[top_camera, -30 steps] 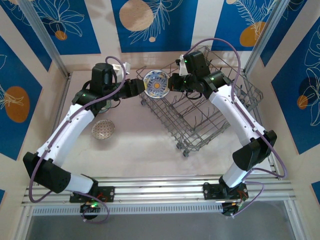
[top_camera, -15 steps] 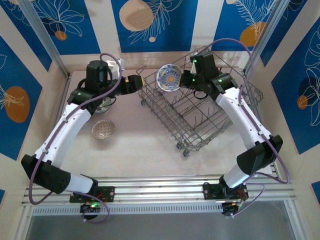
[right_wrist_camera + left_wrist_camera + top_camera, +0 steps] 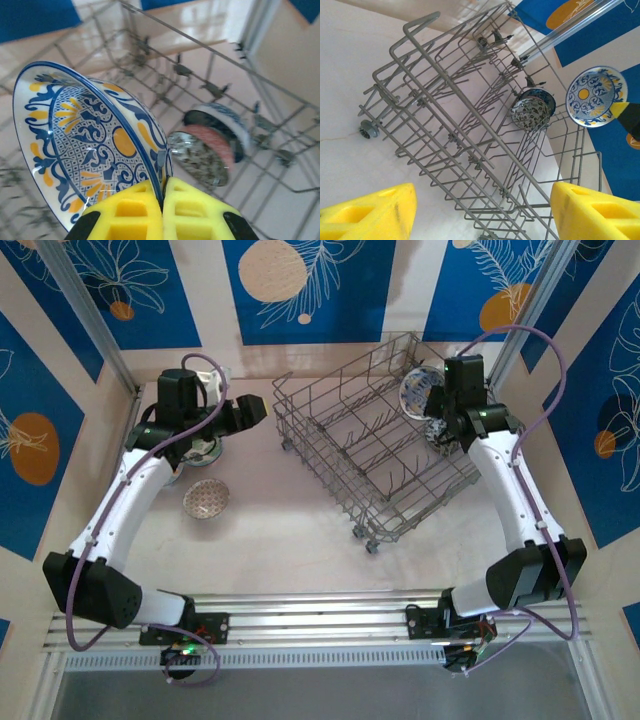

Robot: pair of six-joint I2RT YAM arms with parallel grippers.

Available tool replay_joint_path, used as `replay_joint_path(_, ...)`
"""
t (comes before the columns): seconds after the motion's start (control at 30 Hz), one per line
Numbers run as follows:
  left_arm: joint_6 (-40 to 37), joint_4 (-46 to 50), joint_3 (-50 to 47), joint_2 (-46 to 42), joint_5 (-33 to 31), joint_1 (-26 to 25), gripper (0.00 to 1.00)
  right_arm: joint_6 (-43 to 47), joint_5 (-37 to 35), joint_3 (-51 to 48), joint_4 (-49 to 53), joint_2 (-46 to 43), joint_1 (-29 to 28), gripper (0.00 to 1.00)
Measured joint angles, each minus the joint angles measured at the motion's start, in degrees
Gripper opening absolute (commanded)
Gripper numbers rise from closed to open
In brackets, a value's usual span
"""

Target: Load the bowls into the dish rack

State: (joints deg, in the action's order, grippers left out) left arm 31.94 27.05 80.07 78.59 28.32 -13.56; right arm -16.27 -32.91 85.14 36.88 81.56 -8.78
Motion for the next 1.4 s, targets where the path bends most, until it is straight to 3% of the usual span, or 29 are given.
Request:
replay_joint_path(0.37, -0.63, 2.08, -0.22, 1.03, 1.73, 2.32, 0.71, 15.41, -10.58, -12.44, -10.67, 0.04, 1.75, 0.00)
replay_joint_path(1.0, -1.03, 5.60, -0.35, 1.84, 1.66, 2.32, 0.72, 37.55, -12.96, -22.10, -33.86, 2.69, 4.46, 0.00)
replay_joint_path(1.4, -0.98, 5.57, -2.47, 1.20, 1.44, 2.32, 0.72, 49.29, -15.39, -29.35, -46.99, 3.85, 0.26, 0.00)
